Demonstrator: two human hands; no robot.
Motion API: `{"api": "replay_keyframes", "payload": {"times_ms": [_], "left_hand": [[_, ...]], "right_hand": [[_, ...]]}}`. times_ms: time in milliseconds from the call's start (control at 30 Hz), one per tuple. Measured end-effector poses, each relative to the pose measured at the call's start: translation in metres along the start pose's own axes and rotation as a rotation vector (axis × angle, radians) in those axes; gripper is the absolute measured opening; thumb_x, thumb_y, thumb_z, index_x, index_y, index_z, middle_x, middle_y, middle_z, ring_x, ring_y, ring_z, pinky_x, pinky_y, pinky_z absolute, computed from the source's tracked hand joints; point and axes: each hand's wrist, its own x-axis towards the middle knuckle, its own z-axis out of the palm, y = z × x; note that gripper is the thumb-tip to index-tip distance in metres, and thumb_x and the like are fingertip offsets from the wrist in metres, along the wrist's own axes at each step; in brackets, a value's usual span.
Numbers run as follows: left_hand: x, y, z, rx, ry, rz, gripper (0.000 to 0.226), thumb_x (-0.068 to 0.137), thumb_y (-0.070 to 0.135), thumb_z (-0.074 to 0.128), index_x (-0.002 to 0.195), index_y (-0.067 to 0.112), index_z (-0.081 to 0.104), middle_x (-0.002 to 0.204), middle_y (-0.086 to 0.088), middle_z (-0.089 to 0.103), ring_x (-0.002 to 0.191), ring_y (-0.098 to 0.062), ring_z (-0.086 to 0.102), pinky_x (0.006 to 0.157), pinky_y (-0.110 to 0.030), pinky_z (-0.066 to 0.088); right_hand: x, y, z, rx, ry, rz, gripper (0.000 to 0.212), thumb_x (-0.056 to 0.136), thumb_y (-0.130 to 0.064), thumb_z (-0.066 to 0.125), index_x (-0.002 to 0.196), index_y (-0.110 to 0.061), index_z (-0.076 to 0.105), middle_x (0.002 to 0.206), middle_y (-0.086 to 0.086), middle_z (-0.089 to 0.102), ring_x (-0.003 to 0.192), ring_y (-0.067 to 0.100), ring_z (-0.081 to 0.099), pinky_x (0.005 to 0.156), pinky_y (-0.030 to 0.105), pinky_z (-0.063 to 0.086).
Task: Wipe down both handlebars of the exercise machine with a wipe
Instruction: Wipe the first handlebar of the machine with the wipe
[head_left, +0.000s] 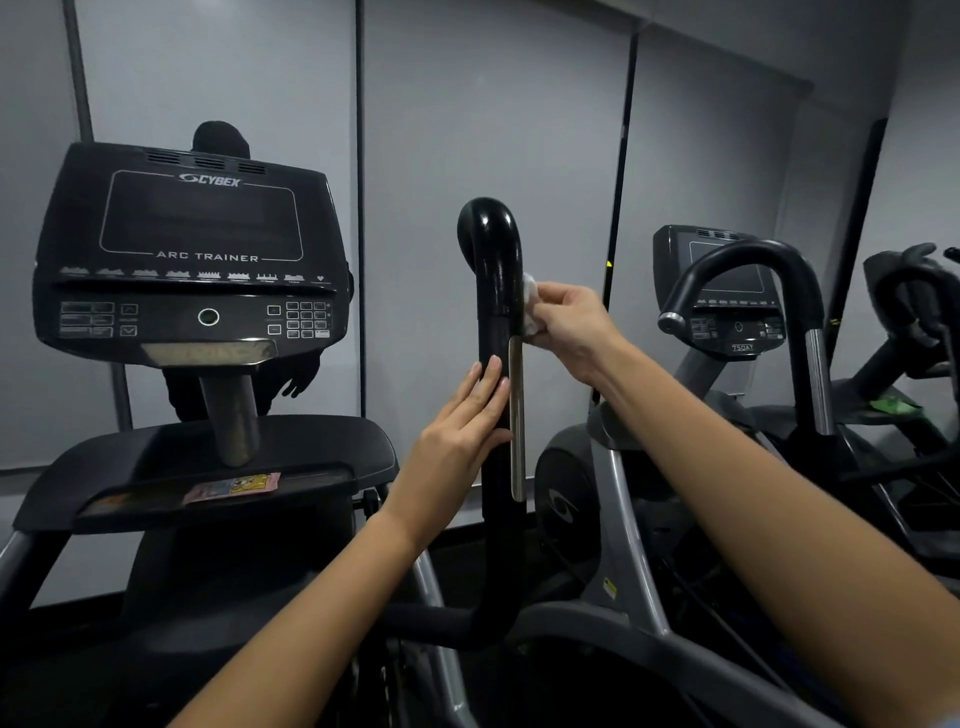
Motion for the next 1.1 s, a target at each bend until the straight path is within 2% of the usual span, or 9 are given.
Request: {"api": "replay_keyframes", "payload": {"times_ms": [67,167,367,500,600,700,767,967,1100], "left_hand": [[0.0,0.0,0.0,-0.013,-0.007,-0.005,0.051,0.087,0.021,0.051,0.134,0.002,0.044,0.144,-0.011,0.037,0.135,-0.026,0.033,0.107,-0.039,0.032],[-0.001,0.0,-0.002,-0.029,-0.016,-0.015,0.051,0.086,0.02,0.052,0.134,0.003,0.044,0.145,-0.01,0.037,0.136,-0.025,0.032,0.108,-0.037,0.03],[0.0,0.003,-0.004,-0.035,-0.017,-0.017,0.053,0.085,0.018,0.053,0.134,0.001,0.042,0.144,-0.012,0.037,0.135,-0.027,0.033,0.107,-0.04,0.032],[0.001,0.006,-0.006,-0.048,-0.038,-0.052,0.052,0.086,0.02,0.051,0.135,0.001,0.042,0.145,-0.011,0.036,0.135,-0.027,0.032,0.108,-0.04,0.031],[-0.005,0.011,-0.006,-0.007,-0.053,-0.077,0.051,0.088,0.02,0.05,0.135,0.002,0.043,0.144,-0.014,0.038,0.133,-0.028,0.037,0.107,-0.04,0.032],[-0.024,0.015,-0.004,0.033,-0.086,-0.078,0.053,0.087,0.022,0.053,0.136,0.003,0.043,0.146,-0.012,0.035,0.134,-0.024,0.036,0.108,-0.035,0.029],[-0.037,0.018,-0.002,0.067,-0.109,-0.07,0.057,0.085,0.02,0.061,0.136,0.003,0.043,0.146,-0.011,0.033,0.132,-0.022,0.037,0.107,-0.033,0.027],[-0.043,0.025,0.0,0.05,-0.12,-0.119,0.062,0.078,0.015,0.07,0.133,0.001,0.045,0.145,-0.015,0.036,0.13,-0.022,0.037,0.105,-0.036,0.026],[-0.041,0.026,0.0,0.075,-0.105,-0.114,0.062,0.073,0.009,0.074,0.129,-0.002,0.049,0.14,-0.019,0.042,0.126,-0.03,0.045,0.102,-0.04,0.03]], "right_hand": [[0.01,-0.013,0.005,0.045,0.065,0.009,0.023,0.093,0.005,0.043,0.087,-0.002,0.064,0.071,0.008,0.057,0.054,0.013,0.049,0.05,0.02,0.047],[0.028,-0.027,0.013,0.193,0.178,0.028,0.018,0.092,0.004,0.047,0.09,-0.003,0.063,0.065,0.005,0.054,0.039,0.005,0.046,0.041,0.016,0.042],[0.012,0.006,0.001,0.161,-0.074,0.046,0.018,0.097,-0.011,0.046,0.091,-0.006,0.063,0.08,0.004,0.064,0.067,0.011,0.064,0.065,0.023,0.056],[-0.006,0.017,-0.005,-0.037,-0.007,-0.009,0.016,0.093,0.0,0.048,0.093,-0.005,0.063,0.088,0.01,0.067,0.078,0.018,0.067,0.072,0.03,0.059],[-0.01,0.016,0.001,-0.194,0.224,-0.185,0.008,0.091,-0.013,0.058,0.095,-0.007,0.061,0.088,0.013,0.068,0.081,0.024,0.068,0.072,0.036,0.059],[-0.017,0.02,0.008,-0.437,0.359,-0.487,0.008,0.088,-0.012,0.06,0.09,-0.01,0.068,0.082,0.002,0.067,0.076,0.015,0.064,0.071,0.031,0.057],[-0.031,0.03,0.01,-0.584,0.365,-0.669,0.011,0.087,-0.006,0.06,0.09,-0.011,0.069,0.084,0.002,0.066,0.077,0.01,0.06,0.071,0.019,0.05],[-0.04,0.041,0.018,-1.101,0.329,-0.994,0.019,0.082,0.005,0.058,0.089,-0.009,0.067,0.087,0.004,0.063,0.077,0.02,0.058,0.059,0.022,0.049],[-0.044,0.025,0.025,-1.419,0.421,-1.097,0.038,0.079,0.003,0.035,0.081,-0.013,0.069,0.075,0.001,0.063,0.07,0.016,0.061,0.055,0.019,0.048]]}}
